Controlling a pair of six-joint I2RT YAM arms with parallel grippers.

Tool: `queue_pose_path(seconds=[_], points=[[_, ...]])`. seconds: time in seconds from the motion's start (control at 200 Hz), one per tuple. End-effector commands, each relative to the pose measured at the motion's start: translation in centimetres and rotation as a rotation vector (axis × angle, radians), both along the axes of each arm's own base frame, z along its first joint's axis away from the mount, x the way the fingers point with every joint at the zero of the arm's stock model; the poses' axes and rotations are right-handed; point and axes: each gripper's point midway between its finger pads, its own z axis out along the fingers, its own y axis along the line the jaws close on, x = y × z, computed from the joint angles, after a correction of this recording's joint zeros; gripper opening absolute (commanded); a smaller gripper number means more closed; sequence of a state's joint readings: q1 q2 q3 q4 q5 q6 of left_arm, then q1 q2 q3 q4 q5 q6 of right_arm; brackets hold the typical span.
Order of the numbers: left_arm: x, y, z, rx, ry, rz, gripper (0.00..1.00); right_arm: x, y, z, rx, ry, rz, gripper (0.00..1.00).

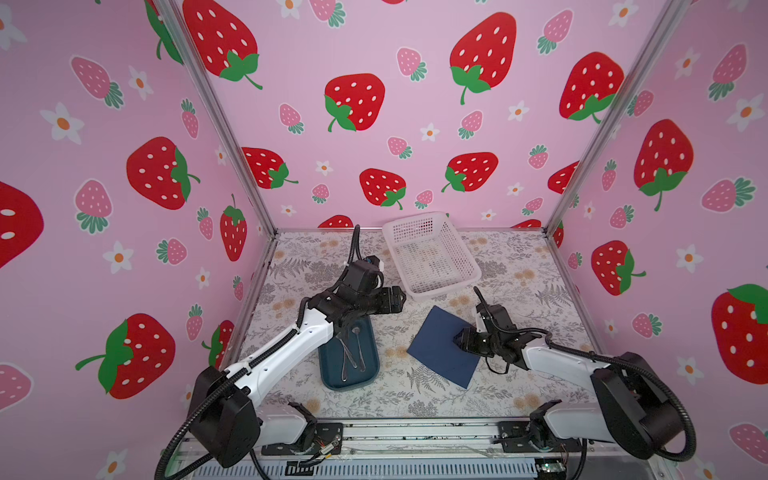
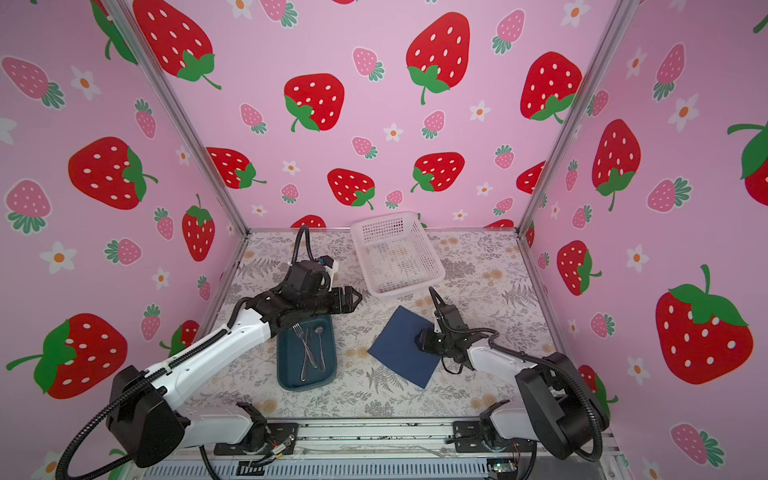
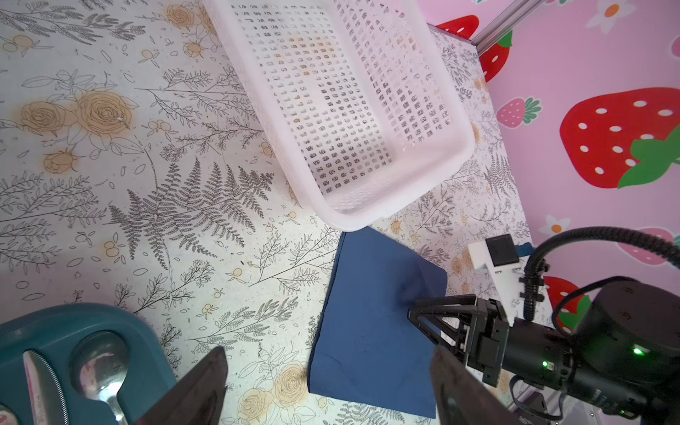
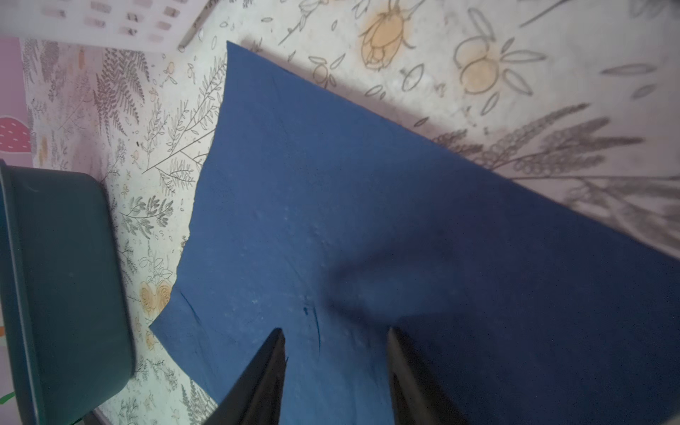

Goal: Place the utensils on the paper napkin and roll it up
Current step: 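Grasp the dark blue napkin with the right gripper and drag it toward the table center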

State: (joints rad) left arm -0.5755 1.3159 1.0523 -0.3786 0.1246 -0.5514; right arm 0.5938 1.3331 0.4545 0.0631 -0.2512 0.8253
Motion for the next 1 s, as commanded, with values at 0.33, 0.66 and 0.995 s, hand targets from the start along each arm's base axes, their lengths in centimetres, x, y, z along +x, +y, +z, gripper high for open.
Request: queue_pose_path(seconds=[0.33,0.66,0.995], points=[[-0.8,1.2,0.2,0.031,-0.019,0.017,0.87,-4.6,0.8,-3.4,0.031,0.186,-0.232,0.42],[-2.3,4.5,-0.3,0.125,-0.001,0.088,0.87,-2.3,4.7,1.7,0.107,0.013,-0.126,0.46],[-5.2,8.7,-2.0,0.178,0.062,0.243,0.87,5.9,8.9,6.4,0.052,-0.218,0.132,0.49]])
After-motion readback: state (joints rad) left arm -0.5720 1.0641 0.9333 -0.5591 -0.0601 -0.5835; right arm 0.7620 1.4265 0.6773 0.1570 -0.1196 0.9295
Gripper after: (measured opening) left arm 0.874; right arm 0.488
